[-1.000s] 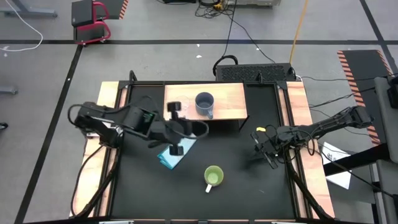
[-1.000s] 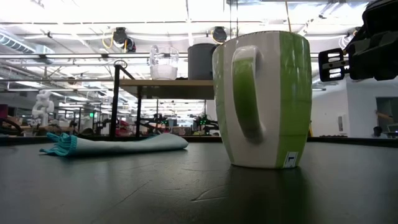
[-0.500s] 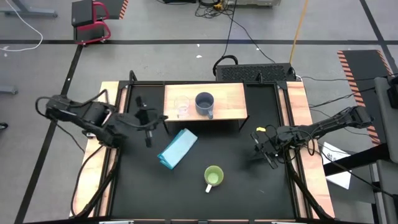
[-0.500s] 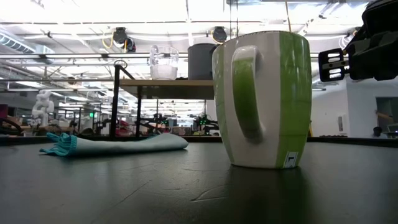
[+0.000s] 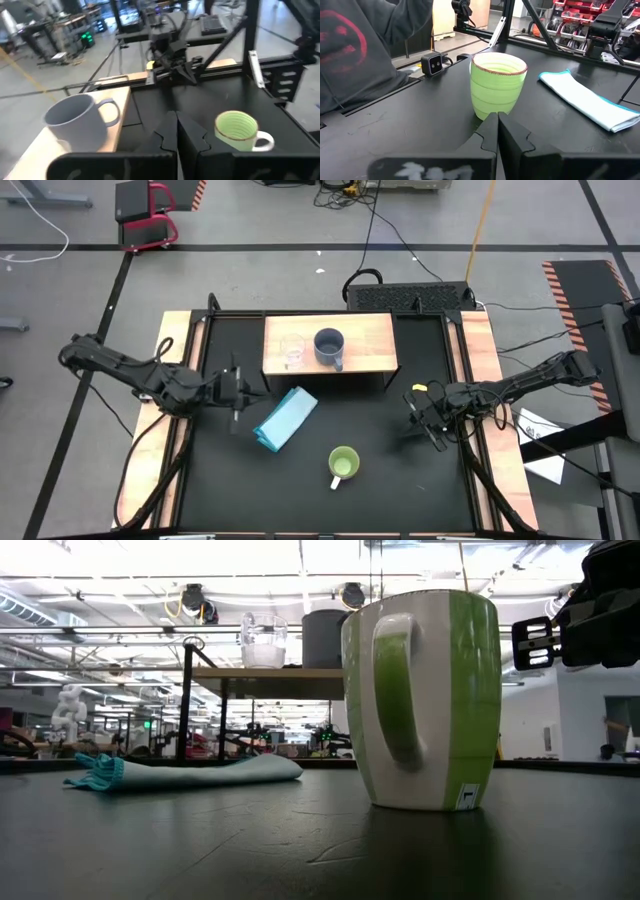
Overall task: Stack small to large cups/mugs on shelf
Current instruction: Put the green mug on the shelf
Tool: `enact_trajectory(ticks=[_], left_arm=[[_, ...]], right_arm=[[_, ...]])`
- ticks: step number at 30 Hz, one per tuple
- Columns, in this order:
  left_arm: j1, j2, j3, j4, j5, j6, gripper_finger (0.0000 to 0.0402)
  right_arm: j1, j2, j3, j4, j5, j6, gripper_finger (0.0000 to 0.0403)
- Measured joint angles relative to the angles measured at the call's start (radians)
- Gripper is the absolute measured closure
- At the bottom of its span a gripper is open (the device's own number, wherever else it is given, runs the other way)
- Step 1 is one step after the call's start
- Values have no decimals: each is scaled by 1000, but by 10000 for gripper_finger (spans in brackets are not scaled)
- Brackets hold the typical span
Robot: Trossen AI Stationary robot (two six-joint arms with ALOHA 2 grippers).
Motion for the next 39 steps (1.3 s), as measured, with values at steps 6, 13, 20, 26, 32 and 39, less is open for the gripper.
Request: enact_trajectory(ticks=[6, 13, 20, 26, 32, 39], left_arm=[[5, -38, -58, 43, 57, 49, 401], [5, -86, -63, 45, 5, 51, 401], [29, -127, -63, 43, -38, 77, 401], [86, -147, -63, 44, 1, 144, 401], [184, -189, -63, 28, 85, 177, 401], [291, -256, -63, -95, 119, 124, 401]], right_arm=[[0, 0, 0, 0, 0, 0, 403], [0, 0, 0, 0, 0, 0, 403], [0, 0, 0, 0, 0, 0, 403], [0, 0, 0, 1, 0, 0, 403], [0, 0, 0, 1, 0, 0, 403], [0, 0, 0, 1, 0, 0, 403]])
